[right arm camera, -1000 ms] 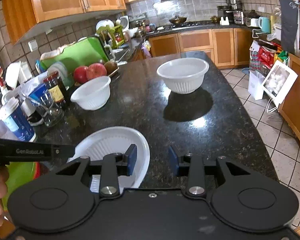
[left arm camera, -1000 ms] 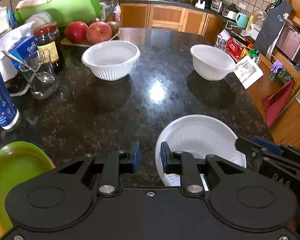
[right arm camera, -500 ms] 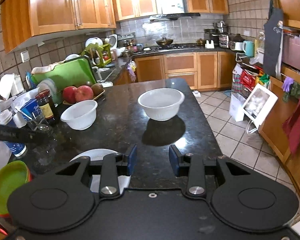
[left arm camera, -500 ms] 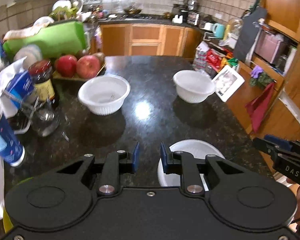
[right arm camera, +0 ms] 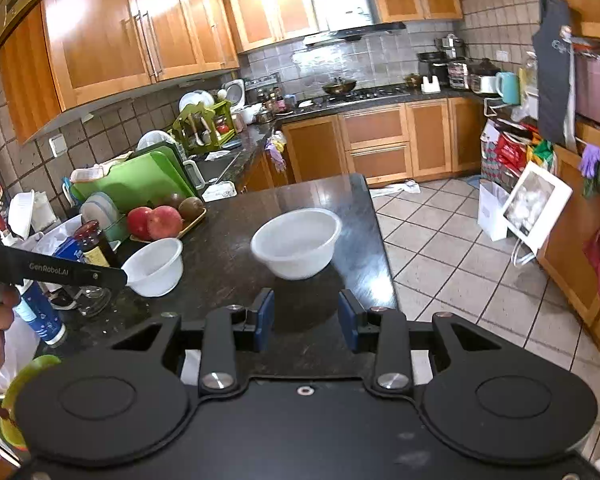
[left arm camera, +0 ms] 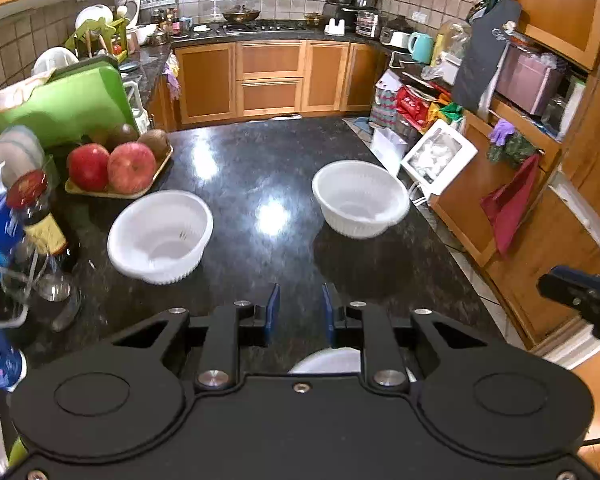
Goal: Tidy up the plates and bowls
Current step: 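Reach the left tool to the next white bowl rim and close it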
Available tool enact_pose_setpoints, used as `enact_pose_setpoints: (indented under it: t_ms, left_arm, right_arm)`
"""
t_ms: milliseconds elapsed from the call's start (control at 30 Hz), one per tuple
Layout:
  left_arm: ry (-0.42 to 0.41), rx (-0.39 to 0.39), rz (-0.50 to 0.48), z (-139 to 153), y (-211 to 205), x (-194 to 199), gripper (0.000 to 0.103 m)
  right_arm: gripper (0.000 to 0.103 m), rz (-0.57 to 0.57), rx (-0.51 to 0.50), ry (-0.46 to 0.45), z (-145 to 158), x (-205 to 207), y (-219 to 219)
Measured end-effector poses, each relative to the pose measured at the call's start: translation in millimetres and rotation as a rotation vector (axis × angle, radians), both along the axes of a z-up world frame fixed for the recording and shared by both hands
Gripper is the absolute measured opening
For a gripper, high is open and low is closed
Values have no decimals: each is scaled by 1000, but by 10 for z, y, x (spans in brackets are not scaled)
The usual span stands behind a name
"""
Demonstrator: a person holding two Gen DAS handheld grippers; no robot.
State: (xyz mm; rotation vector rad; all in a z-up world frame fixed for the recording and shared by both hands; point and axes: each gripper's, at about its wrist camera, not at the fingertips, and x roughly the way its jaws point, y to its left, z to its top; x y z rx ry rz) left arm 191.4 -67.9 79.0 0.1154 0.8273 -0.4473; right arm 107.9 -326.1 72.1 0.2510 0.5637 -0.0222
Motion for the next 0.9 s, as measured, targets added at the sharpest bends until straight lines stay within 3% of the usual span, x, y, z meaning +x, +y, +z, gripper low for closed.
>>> enact_pose_setpoints:
  t_ms: [400,533,900]
  left_arm:
    - [48,109,64,24,-560,592,29]
    - [73,141,58,-17,-737,753,29]
    - [157,117,53,-256,-1020,1183,29]
  right_arm:
    - [38,175,-13,96,87,1133,-806]
    - [38,232,37,157,4,1559,-895]
    - [37,295,83,254,-316,2409,-856]
